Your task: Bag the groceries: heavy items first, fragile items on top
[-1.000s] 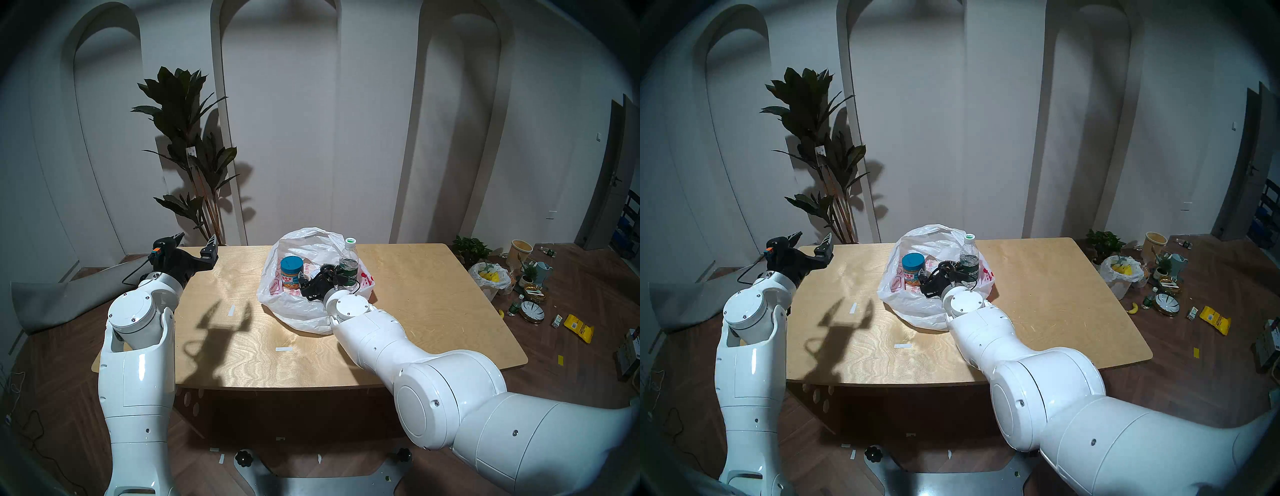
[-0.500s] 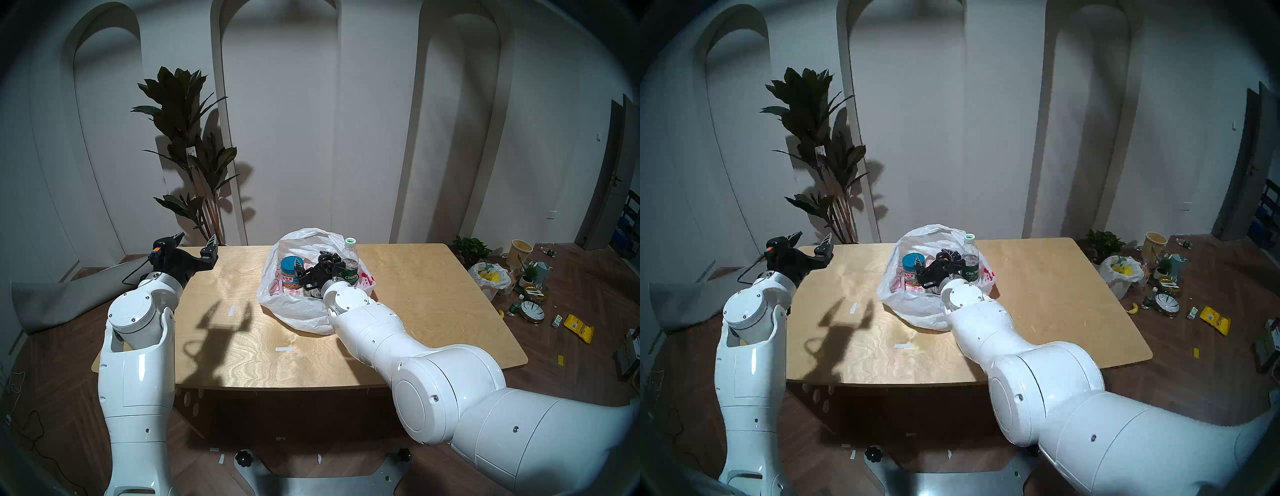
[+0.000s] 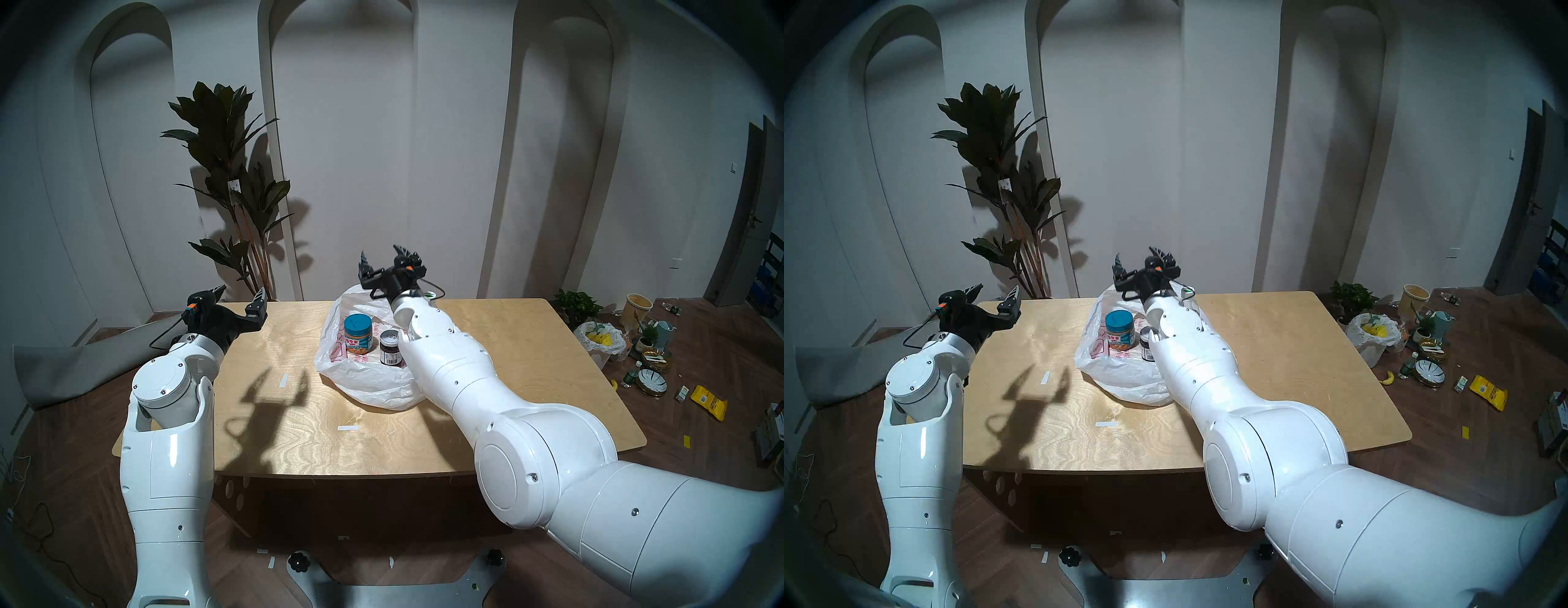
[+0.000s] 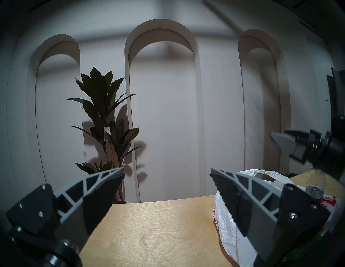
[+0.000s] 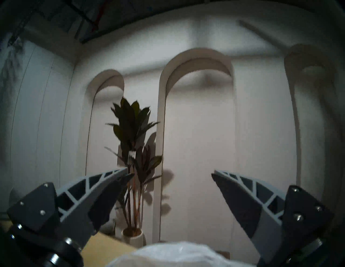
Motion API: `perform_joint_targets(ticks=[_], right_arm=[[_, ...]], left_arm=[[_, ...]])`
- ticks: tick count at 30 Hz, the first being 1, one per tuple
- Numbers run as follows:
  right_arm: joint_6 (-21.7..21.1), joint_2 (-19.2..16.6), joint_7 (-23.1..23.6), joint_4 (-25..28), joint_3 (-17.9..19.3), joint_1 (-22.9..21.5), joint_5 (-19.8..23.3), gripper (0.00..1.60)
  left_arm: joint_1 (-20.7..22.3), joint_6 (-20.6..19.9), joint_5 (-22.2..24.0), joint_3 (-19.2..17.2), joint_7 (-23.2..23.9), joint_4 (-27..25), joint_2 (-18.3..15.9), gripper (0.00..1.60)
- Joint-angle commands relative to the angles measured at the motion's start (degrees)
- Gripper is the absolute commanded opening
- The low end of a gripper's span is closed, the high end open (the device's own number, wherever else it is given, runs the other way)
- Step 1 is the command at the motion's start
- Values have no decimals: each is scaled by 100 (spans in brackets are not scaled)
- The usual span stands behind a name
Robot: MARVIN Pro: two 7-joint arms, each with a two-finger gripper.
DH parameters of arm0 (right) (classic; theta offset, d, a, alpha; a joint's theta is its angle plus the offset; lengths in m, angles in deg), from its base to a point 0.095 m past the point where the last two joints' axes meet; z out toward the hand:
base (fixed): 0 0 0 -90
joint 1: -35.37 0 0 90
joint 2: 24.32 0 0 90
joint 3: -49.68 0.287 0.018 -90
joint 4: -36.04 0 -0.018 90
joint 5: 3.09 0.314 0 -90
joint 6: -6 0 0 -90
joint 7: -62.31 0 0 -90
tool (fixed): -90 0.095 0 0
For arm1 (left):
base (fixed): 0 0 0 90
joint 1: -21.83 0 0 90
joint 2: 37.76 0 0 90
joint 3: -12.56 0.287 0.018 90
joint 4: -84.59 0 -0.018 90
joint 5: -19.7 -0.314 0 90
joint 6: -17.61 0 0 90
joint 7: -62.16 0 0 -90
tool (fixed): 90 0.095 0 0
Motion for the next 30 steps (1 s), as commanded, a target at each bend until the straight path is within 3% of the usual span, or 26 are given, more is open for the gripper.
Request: perform_joint_targets(ticks=[1,12,30], right_arm=[[433,-577,-258,736,458,-340,251,160],[563,-1309,-688,1348,1389,247,381,160],[68,-2203,-655,1656,2051,1030,488,160]], left_arm=[[63,24,2,2,-2,-84,-17,160],[59,21,21,3,1,-56,-23,160],[57,20,54,5,2,29,-32,160]])
